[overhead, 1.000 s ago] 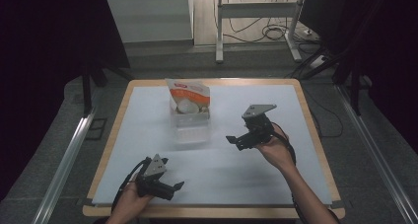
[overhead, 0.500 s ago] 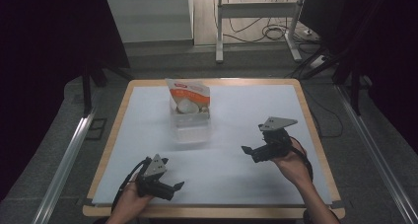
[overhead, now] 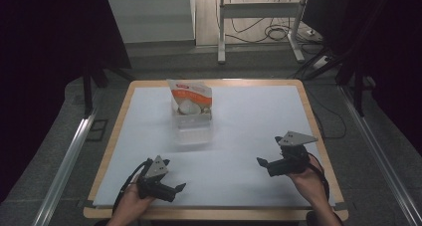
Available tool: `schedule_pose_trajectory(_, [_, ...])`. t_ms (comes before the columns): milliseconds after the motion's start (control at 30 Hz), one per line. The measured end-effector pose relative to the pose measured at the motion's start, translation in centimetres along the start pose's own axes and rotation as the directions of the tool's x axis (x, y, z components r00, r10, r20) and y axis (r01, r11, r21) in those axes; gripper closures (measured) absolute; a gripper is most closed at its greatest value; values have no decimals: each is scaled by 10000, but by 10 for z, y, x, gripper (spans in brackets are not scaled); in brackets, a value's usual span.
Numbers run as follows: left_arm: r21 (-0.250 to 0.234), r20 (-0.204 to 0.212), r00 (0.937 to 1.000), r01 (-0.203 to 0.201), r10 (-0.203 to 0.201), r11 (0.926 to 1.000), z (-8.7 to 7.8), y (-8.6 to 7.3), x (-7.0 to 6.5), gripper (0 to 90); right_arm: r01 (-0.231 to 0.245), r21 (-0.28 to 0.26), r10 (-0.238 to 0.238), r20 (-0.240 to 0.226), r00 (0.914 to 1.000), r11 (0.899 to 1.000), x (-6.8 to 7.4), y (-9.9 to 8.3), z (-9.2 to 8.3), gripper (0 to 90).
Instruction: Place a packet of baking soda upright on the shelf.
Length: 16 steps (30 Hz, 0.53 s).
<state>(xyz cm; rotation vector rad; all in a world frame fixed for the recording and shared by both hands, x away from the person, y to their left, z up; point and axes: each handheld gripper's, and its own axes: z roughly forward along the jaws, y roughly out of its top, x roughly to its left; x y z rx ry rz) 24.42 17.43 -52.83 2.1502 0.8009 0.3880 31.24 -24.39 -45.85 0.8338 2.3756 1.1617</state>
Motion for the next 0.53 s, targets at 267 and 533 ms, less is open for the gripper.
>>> schedule_pose_trajectory(267, [23, 9, 10000, -20, 20, 10000, 0, 0, 0, 29, -502, 252, 494, 314, 9983, 9984, -3, -25, -6, 20])
schedule_pose_trajectory(533, [91, 7, 10000, -76, 75, 9999, 1, 1, -2, 29, -942, 995, 900, 461, 9949, 9906, -7, -44, -7, 19])
